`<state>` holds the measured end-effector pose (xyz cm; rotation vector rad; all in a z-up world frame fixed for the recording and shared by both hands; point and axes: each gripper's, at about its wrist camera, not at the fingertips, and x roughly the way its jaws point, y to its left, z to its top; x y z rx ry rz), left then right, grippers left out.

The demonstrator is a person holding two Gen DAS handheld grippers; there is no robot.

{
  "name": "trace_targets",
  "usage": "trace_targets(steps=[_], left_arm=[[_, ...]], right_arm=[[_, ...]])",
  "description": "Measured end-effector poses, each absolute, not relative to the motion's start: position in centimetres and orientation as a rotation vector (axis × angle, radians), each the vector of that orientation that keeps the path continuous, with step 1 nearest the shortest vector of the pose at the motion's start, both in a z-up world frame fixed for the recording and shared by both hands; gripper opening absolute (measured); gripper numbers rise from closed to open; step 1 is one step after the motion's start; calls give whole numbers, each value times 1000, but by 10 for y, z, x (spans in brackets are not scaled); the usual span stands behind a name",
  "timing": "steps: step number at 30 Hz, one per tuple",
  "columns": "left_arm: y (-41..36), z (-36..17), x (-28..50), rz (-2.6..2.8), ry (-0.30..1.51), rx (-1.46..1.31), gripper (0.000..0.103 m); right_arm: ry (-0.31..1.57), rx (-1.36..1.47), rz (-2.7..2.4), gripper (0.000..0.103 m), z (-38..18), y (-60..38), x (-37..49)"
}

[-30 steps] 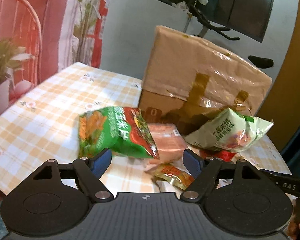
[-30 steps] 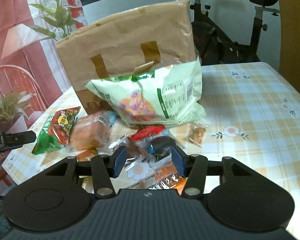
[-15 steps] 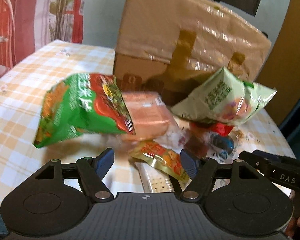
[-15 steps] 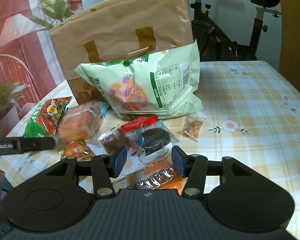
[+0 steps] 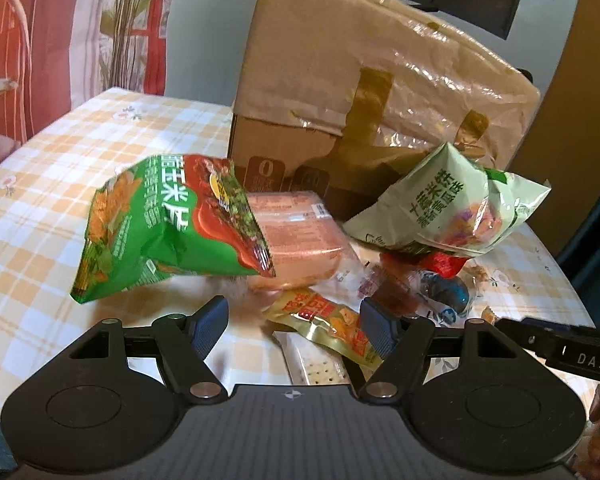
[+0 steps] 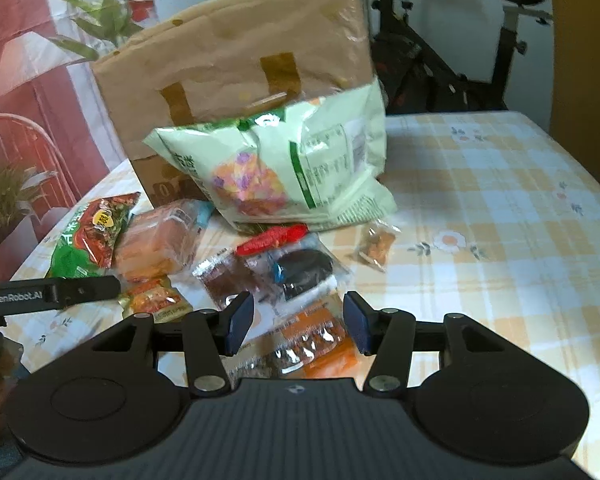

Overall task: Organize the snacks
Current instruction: 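Move both open tools back toward the remaining snacks, then grasp the orange-wrapped bar with the right tool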

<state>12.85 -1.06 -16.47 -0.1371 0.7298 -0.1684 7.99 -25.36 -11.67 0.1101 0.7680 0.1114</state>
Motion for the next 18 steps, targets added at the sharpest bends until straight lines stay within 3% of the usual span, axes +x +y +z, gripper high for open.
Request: trace_targets(steps=[6, 18], left_arm=[[-9, -162, 126, -167, 720, -138, 74], [-6, -162, 123, -167, 706, -144, 74]], right_arm=[[887, 171, 64, 66, -116, -255, 80], [919, 109, 93, 72, -129, -239, 104]])
